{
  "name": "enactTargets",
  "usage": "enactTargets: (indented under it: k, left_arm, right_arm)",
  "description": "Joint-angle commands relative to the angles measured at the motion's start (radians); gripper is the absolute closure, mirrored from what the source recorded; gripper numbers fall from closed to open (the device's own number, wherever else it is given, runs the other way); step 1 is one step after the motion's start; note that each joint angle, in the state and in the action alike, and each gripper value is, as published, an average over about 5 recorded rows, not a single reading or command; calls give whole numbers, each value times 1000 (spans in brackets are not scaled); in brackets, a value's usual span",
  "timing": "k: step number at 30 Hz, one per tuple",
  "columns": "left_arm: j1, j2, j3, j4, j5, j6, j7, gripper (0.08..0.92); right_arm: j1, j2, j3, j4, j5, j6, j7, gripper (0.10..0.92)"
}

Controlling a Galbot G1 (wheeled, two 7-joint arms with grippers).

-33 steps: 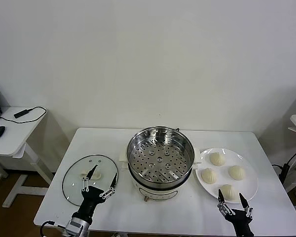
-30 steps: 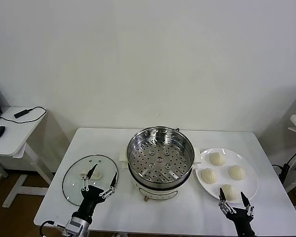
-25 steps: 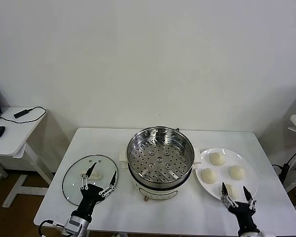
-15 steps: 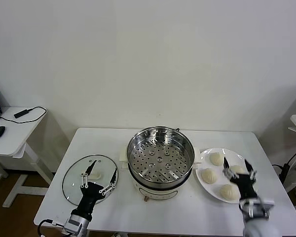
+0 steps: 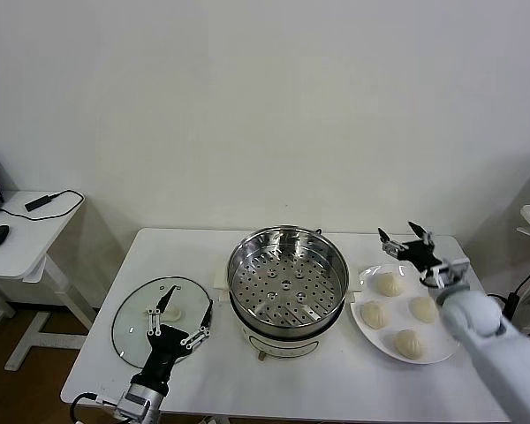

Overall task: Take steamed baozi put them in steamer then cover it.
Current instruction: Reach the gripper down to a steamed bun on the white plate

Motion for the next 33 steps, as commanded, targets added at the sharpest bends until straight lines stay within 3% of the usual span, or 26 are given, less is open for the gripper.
enactTargets:
  k: [1, 5, 9, 22, 33]
  left_arm:
    - [-3, -4, 1, -3, 1, -2, -1, 177]
    - [-6, -7, 2, -6, 2, -1, -4, 177]
    - [-6, -8, 4, -8, 2, 1, -5, 177]
    - [1, -17, -8, -9, 3, 1, -10, 177]
    - [4, -24, -7, -3, 3, -2, -14, 177]
  right_arm:
    - [552, -111, -497, -311, -233, 9, -688, 203]
    - [623, -81, -554, -347, -426, 18, -904, 203]
    - [653, -44, -580, -389, -595, 47, -990, 203]
    - [628, 106, -600, -509, -808, 99, -924, 203]
    - [602, 218, -590, -609, -858, 118, -835, 203]
